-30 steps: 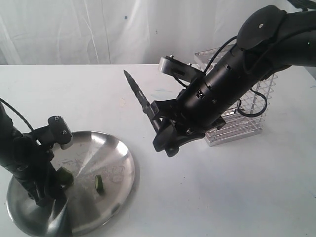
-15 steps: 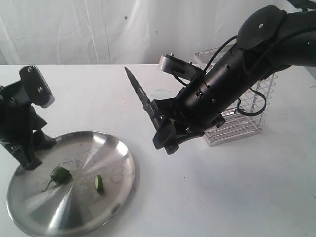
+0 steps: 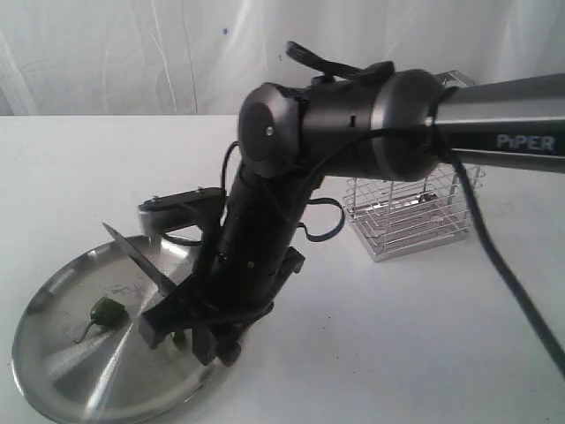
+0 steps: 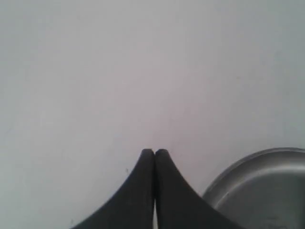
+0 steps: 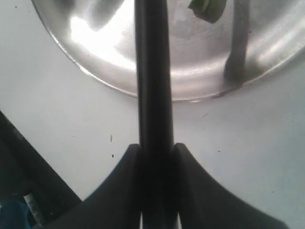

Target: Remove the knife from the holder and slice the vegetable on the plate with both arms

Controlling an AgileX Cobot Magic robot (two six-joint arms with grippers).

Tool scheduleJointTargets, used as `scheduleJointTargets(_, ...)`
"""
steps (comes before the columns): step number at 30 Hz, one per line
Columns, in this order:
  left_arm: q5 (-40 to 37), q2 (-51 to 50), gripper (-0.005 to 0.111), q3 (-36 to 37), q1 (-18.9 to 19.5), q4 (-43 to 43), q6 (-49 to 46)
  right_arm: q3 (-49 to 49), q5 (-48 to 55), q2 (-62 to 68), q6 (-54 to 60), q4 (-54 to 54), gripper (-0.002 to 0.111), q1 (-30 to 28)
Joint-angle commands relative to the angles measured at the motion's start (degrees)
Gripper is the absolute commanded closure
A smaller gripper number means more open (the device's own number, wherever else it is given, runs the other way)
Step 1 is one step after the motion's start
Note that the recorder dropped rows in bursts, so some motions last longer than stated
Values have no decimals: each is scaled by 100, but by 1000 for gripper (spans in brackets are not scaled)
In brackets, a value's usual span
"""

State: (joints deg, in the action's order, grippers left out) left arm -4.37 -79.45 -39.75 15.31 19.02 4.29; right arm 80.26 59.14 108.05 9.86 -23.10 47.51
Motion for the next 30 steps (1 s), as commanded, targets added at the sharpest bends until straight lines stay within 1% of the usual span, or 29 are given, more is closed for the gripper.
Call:
scheduleJointTargets(1, -666, -121, 107, 45, 132, 129, -379, 562, 635, 283, -418, 457, 108, 283)
scheduleJointTargets(2, -677, -121, 107, 45, 121, 224, -575, 621, 651, 339, -458, 488, 108, 334)
scheduleJointTargets(5, -546, -121, 107, 45, 120, 702, -612, 771, 612, 513, -495, 488, 108, 467)
scheduleJointTargets(7, -487, -121, 107, 45, 120, 942, -813, 870, 668, 697, -509, 488, 108, 554)
scheduleJointTargets(10, -658, -121, 107, 45, 66, 1530, -1264, 970, 657, 950, -626, 513, 108, 627)
scheduleJointTargets(12, -834, -121, 107, 45, -92, 2017, -1922, 972, 614, 1040, -738, 545, 108, 640)
scheduleJointTargets(16, -980, -121, 107, 45, -465, 3619, -3949, 972, 581, 1133, -752, 714, 108, 640)
scheduleJointTargets(17, -1055, -121, 107, 45, -504, 4006, -4468, 972, 581, 1133, -776, 805, 108, 640)
scheduleJointTargets(20, -1218, -121, 107, 45, -528, 4895, -5460, 972, 485, 1133, -869, 966, 108, 640)
scheduleJointTargets(22, -1228, -121, 107, 45, -528, 5118, -5713, 972, 438, 1133, -869, 1007, 108, 640)
scheduleJointTargets(30, -1215, -129, 107, 45, -528, 5118, -5721, 972, 191, 1133, -872, 946, 108, 640)
